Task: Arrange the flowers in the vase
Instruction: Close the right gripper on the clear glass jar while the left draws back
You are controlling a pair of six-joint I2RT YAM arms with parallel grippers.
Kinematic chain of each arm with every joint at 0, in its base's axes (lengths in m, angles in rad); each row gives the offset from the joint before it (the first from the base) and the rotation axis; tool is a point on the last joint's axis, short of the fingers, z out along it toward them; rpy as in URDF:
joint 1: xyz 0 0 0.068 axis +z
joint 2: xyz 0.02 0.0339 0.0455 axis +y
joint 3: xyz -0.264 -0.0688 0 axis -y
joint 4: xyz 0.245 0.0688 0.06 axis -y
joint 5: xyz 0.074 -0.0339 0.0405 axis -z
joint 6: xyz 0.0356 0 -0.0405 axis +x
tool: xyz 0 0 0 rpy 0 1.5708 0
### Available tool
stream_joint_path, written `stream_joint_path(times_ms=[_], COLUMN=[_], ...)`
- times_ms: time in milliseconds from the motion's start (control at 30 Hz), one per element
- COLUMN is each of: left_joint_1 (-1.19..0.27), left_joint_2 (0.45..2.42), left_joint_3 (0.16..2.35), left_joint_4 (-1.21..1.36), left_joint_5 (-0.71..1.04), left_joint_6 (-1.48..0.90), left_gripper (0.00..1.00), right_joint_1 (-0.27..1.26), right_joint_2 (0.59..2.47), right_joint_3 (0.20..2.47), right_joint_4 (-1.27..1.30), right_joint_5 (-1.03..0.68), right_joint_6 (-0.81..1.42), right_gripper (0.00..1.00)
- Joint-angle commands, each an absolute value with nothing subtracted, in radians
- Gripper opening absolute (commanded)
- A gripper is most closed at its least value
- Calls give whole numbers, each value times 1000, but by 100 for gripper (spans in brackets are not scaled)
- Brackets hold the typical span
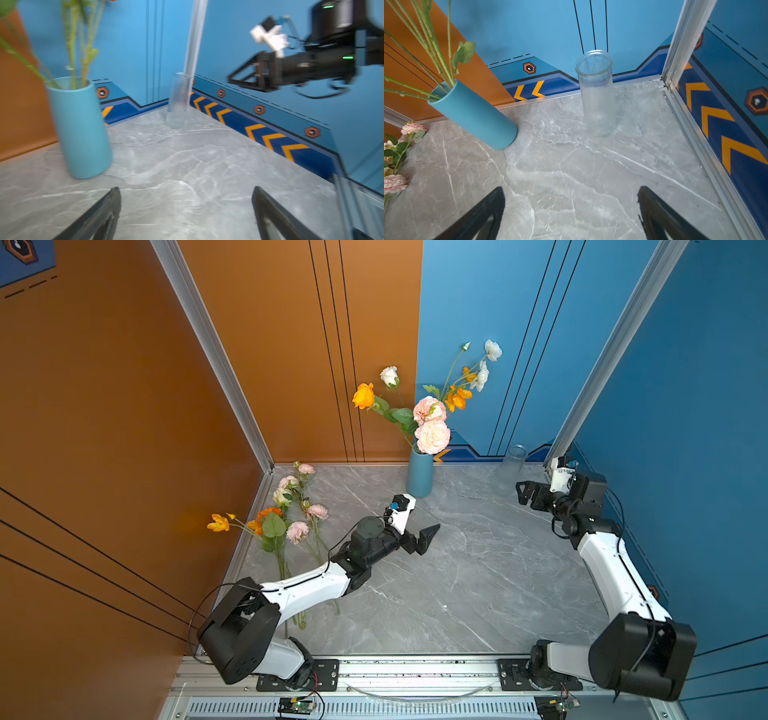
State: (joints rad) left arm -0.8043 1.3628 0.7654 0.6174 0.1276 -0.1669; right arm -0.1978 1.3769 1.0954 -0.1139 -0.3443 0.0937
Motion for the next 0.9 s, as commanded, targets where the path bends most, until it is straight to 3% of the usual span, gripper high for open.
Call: stream_joint_path(times_ms=[0,233,867], left_joint_1=[-891,-971,-992], left_joint_2=[1289,1306,1356], left_joint_3=[814,997,957], left_joint_4=[347,31,68], left_joint_5=[14,70,39], left_joint_6=[-170,-105,-16], left_gripper=[98,98,98], right_joint_1=[-216,-213,-192], right_joint_2=[1489,1749,2132], right_joint_3=[1124,1326,1681], right_joint_4=[103,161,114], right_joint_5=[-403,-460,-452], right_joint_6=[-9,-88,-124], right_gripper=[100,100,100])
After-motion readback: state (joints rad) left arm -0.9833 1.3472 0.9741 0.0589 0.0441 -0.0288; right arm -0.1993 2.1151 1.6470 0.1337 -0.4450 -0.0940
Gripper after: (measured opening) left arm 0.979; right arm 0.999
